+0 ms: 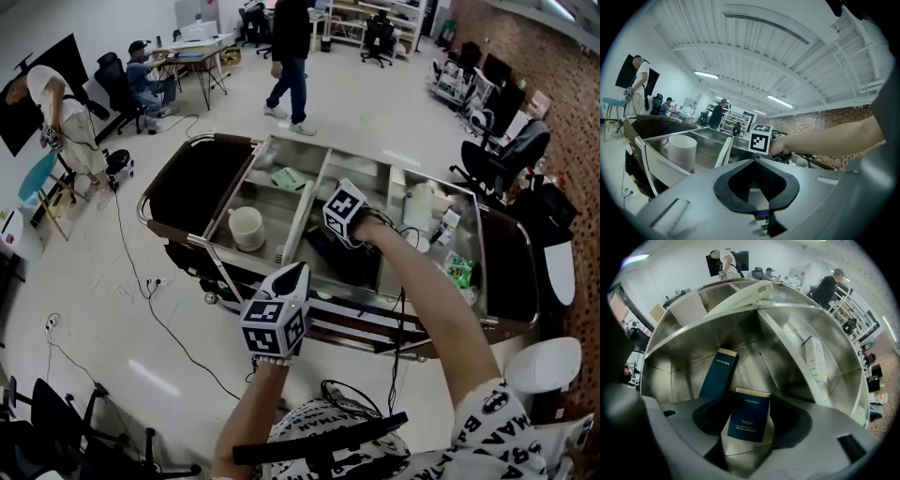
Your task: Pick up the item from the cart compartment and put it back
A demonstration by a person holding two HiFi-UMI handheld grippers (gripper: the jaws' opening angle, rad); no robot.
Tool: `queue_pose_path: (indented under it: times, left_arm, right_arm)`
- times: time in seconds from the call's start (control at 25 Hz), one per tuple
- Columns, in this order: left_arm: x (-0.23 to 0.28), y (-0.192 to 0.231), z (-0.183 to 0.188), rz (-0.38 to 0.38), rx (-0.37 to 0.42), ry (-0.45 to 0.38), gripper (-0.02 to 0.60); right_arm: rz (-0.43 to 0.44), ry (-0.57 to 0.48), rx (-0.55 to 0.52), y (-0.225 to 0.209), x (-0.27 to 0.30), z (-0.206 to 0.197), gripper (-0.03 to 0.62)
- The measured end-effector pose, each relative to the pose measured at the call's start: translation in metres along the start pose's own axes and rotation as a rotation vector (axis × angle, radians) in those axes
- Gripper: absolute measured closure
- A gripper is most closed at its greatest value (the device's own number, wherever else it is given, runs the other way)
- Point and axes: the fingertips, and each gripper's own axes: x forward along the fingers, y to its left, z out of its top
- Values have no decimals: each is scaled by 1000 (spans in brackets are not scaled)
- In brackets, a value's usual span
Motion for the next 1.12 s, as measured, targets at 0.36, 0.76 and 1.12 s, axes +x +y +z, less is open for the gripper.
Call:
queue_pose_path:
  times: [0.36, 0.76, 1.12]
  left_arm:
    - [-4, -5, -9, -3, 5, 4, 581]
    - [-5, -23, -2, -35, 25, -28, 581]
    - [-20, -40, -1, -50, 66, -89, 581]
  right_arm:
    - [-3, -114, 17, -4, -25, 10, 329]
    - [-31, -581, 98, 8, -136, 5, 594]
    - [-25, -1218, 198, 65, -259, -49, 594]
